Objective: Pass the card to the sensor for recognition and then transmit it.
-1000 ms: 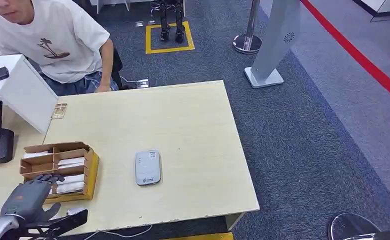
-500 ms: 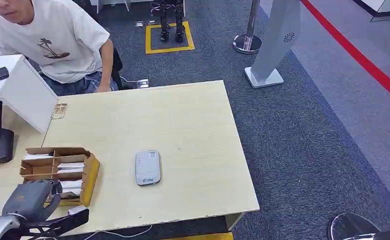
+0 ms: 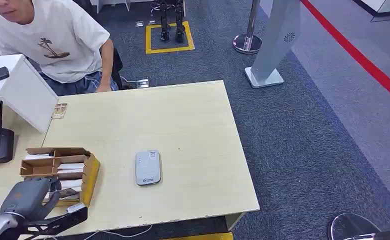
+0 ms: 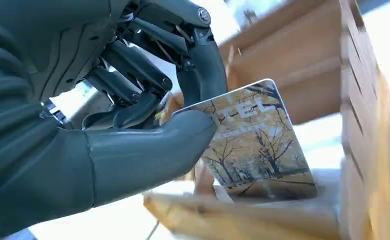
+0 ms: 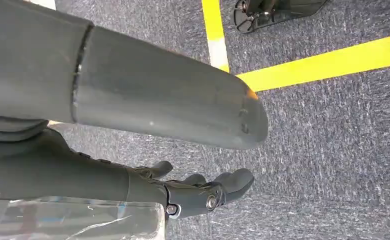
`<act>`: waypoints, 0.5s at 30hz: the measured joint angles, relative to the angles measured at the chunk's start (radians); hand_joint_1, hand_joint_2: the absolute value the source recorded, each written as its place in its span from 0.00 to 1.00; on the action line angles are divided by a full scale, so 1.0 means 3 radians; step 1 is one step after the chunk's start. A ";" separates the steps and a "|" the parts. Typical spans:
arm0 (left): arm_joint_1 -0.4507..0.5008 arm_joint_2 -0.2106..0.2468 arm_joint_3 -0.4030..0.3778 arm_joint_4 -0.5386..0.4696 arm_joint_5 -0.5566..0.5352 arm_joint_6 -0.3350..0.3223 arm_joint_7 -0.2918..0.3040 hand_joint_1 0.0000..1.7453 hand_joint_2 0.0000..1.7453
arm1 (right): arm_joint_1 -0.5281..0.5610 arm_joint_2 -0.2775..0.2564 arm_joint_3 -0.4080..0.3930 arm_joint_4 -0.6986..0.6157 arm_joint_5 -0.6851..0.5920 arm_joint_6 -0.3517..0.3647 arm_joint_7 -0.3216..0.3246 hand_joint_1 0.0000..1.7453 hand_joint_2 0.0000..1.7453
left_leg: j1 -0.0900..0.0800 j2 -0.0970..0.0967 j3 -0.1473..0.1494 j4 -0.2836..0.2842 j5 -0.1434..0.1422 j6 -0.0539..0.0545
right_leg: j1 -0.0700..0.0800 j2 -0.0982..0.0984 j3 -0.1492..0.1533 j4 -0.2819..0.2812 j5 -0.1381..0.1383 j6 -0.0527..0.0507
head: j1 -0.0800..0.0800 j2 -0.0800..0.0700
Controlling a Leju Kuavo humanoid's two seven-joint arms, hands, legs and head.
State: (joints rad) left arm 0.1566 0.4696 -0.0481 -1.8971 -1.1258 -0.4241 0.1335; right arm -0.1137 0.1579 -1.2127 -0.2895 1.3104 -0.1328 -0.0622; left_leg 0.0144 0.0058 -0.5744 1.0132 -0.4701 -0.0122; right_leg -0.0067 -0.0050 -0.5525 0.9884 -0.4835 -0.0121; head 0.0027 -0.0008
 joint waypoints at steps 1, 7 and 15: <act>-0.0023 -0.0010 -0.0001 0.0001 -0.0027 0.0034 -0.0004 1.00 1.00 | 0.0000 0.0000 0.0000 0.0000 -0.0001 0.0000 0.0000 0.00 1.00 | 0.0000 0.0000 0.0000 0.0000 0.0000 0.0000 | 0.0000 0.0000 0.0000 0.0000 0.0000 0.0000 | 0.0000 0.0001; -0.0207 -0.0120 -0.0004 0.0017 -0.0161 0.0184 -0.0041 1.00 1.00 | -0.0001 0.0000 0.0000 0.0000 0.0006 0.0004 0.0006 0.00 1.00 | 0.0000 -0.0001 0.0000 0.0001 0.0000 0.0000 | 0.0000 -0.0001 0.0000 0.0000 0.0000 0.0000 | -0.0001 0.0001; -0.0501 -0.0253 -0.0004 0.0128 -0.0286 0.0205 -0.0070 1.00 1.00 | -0.0002 0.0000 0.0000 0.0000 0.0029 0.0009 0.0006 0.00 1.00 | 0.0000 0.0001 0.0001 0.0001 0.0000 0.0000 | 0.0000 0.0001 0.0000 0.0000 0.0001 0.0000 | -0.0001 0.0001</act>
State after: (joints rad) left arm 0.0064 0.3937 -0.0492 -1.8586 -1.2116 -0.3628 0.1125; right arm -0.1142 0.1579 -1.2127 -0.2895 1.3191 -0.1301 -0.0603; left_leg 0.0144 0.0062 -0.5743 1.0135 -0.4701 -0.0122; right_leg -0.0067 -0.0047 -0.5525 0.9885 -0.4833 -0.0121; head 0.0023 -0.0004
